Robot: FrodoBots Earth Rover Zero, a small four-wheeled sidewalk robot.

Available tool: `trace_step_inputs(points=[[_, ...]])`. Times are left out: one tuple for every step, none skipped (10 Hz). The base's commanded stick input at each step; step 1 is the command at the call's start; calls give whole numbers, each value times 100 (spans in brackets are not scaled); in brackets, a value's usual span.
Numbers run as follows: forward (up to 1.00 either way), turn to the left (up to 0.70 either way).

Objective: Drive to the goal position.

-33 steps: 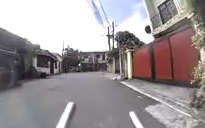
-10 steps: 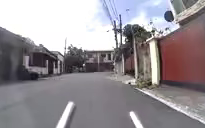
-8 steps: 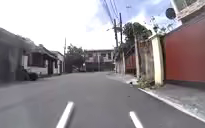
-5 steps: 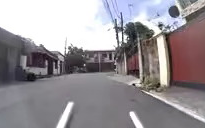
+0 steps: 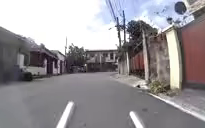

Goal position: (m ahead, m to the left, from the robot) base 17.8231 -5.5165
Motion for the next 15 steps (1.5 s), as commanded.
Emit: trace_step_inputs(points=[[100,0],[100,0],[100,0],[100,0],[100,0],[100,0],[100,0],[100,0],[100,0],[100,0],[100,0],[100,0],[100,0],[100,0],[100,0]])
